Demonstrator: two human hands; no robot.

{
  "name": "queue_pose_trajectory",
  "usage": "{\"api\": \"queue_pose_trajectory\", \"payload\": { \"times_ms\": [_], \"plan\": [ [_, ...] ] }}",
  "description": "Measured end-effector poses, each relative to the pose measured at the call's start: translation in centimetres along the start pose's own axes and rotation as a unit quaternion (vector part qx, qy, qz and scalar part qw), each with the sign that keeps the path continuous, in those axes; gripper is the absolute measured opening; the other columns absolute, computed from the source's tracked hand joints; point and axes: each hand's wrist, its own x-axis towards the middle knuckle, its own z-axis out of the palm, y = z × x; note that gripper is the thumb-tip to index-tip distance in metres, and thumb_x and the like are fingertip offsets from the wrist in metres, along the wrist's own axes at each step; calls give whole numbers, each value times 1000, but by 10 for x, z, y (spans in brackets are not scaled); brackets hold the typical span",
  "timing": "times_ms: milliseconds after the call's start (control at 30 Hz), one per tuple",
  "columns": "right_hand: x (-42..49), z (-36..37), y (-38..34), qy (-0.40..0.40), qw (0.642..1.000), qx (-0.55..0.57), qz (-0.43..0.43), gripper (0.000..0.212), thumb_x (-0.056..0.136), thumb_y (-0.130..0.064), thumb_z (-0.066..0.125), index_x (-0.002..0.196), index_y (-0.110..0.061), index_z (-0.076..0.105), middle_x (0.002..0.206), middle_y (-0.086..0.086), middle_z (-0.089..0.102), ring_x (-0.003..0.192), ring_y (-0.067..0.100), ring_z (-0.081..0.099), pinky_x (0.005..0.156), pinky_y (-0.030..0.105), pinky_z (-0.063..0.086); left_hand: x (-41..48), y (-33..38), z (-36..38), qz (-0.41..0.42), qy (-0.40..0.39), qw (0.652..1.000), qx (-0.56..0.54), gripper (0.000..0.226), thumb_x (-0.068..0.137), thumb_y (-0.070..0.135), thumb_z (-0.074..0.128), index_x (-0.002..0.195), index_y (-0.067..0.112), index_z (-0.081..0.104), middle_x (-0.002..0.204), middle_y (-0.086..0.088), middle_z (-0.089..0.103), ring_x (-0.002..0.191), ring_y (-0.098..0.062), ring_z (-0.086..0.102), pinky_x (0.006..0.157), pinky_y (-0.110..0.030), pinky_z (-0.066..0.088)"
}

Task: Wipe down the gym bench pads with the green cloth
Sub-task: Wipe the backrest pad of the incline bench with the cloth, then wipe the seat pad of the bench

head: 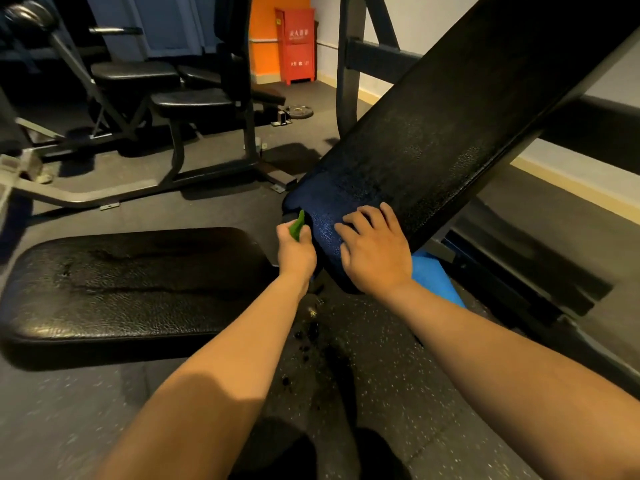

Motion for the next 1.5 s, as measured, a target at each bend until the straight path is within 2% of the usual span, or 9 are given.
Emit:
{"api": "queue_pose_trajectory", "payload": {
  "times_ms": [500, 700, 833, 967, 1033, 1133, 1333, 1433, 1500],
  "plan": [
    [-7, -9, 9, -1, 996, 74, -50, 39, 87, -20, 45, 114, -10, 72, 116, 8, 67, 117, 30, 54, 110, 42, 35, -87, -10, 12, 48, -9, 989, 140, 8, 105, 27, 45, 113, 26, 44, 107, -5, 61, 96, -22, 58, 68, -33, 41],
    [-32, -14, 8, -69, 992, 96, -38, 48, 96, -19, 49, 144, -16, 50, 156, 4, 41, 150, 24, 23, 121, 42, 1, -109, -7, 17, 28, -14, 989, 148, 13, 104, 28, 47, 117, 25, 47, 105, -5, 64, 94, -26, 62, 79, -40, 50],
    [-31, -22, 5, -90, 990, 100, -32, 51, 99, -19, 40, 150, -18, 41, 161, 2, 31, 152, 21, 13, 123, 42, -2, -129, 0, 8, -24, -58, 994, 89, 12, 106, 29, 44, 117, 29, 48, 110, -10, 64, 89, -22, 65, 76, -39, 58],
    [-31, -29, 0, -78, 983, 166, 12, 44, 98, -19, 45, 141, -20, 53, 145, 5, 53, 141, 22, 37, 119, 40, 16, -149, 19, -11, -64, -100, 992, 45, 24, 108, 34, 39, 128, 24, 49, 115, -3, 63, 98, -20, 65, 85, -36, 57],
    [-29, -36, -18, -61, 954, 287, 57, 35, 101, -25, 45, 134, -23, 59, 128, 3, 64, 121, 22, 55, 105, 36, 34, -154, 29, -29, -39, -66, 997, 23, 25, 108, 34, 40, 129, 24, 49, 116, -6, 63, 100, -19, 63, 91, -40, 53],
    [-21, -56, -62, -117, 828, 543, 79, 29, 104, -31, 45, 130, -27, 59, 125, -3, 62, 114, 10, 56, 98, 27, 44, -158, 45, -68, -11, -18, 1000, -5, 26, 108, 32, 39, 129, 21, 49, 121, -8, 62, 106, -15, 61, 97, -39, 50],
    [-12, -98, -153, -132, 703, 699, 18, 25, 100, -24, 53, 122, -35, 48, 125, -3, 55, 114, 6, 55, 95, 24, 46, -170, 64, -144, 1, 96, 995, 13, 35, 106, 37, 39, 137, 25, 50, 126, 1, 60, 117, -15, 58, 105, -40, 47],
    [-11, -105, -196, -105, 696, 710, -19, 17, 100, -26, 53, 116, -29, 51, 117, -1, 53, 106, 1, 54, 93, 19, 46, -178, 69, -185, 62, 178, 982, 23, 29, 105, 28, 45, 131, 22, 55, 119, 4, 62, 110, -9, 60, 91, -25, 49],
    [-11, -103, -214, -70, 732, 676, -53, 13, 102, -25, 50, 114, -23, 55, 114, -2, 51, 101, -2, 52, 87, 12, 42, -187, 68, -205, 84, 204, 974, 46, 24, 105, 25, 47, 127, 22, 56, 111, 7, 63, 102, -2, 60, 80, -17, 48]
  ]
}}
